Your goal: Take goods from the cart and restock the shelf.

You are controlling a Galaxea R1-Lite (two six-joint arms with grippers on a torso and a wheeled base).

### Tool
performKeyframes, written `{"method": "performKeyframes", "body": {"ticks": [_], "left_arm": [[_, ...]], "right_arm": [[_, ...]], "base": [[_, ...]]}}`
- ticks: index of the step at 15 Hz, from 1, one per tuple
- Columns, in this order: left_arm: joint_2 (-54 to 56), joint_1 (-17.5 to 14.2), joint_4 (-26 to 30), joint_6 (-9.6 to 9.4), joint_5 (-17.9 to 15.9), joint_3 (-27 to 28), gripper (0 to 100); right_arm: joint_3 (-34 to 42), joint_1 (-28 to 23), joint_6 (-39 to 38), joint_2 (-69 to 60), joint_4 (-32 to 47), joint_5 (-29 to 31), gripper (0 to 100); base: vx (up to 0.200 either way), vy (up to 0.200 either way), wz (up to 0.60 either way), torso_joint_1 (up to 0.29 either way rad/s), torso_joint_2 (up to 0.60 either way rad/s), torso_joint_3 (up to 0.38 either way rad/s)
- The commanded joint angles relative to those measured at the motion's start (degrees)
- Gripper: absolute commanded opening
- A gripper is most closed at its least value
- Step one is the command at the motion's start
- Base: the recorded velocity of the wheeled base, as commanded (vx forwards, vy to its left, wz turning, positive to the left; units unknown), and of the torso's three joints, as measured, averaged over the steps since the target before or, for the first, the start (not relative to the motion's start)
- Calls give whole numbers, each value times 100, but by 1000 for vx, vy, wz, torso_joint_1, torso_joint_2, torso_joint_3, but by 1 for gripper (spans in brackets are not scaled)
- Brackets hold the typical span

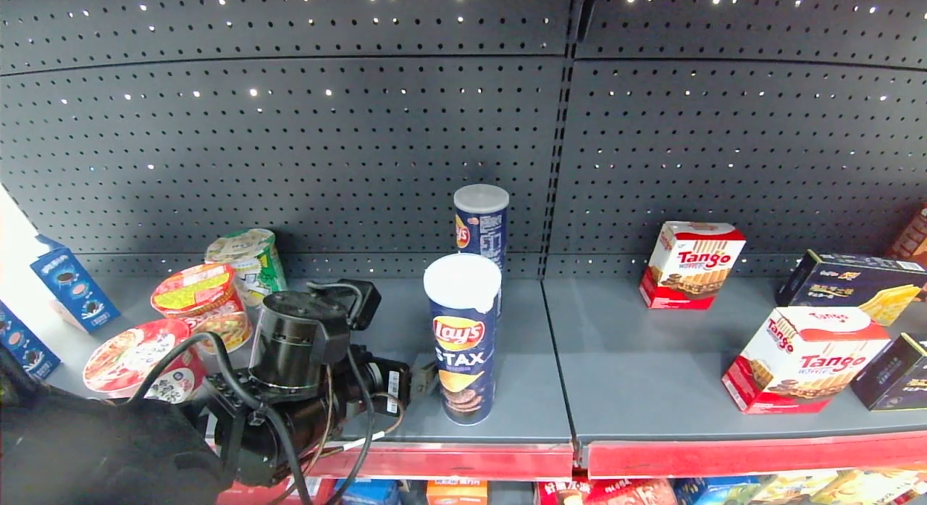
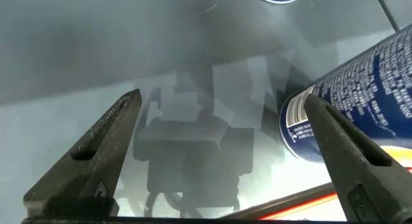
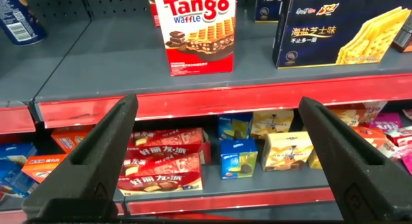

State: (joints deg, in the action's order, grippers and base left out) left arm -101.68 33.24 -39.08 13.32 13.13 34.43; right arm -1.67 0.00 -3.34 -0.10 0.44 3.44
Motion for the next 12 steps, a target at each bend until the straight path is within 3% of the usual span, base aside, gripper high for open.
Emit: {"method": "performKeyframes", "body": {"ticks": [1,12], "left_arm": [[17,24,-3,4,5,11,100],[17,95,6,4,5,3,100]], "right_arm": [[0,0,0,10,0,-1,100],[0,0,0,10,0,-1,100]], "base": [[0,0,0,0,0,0],[0,0,0,0,0,0]]}}
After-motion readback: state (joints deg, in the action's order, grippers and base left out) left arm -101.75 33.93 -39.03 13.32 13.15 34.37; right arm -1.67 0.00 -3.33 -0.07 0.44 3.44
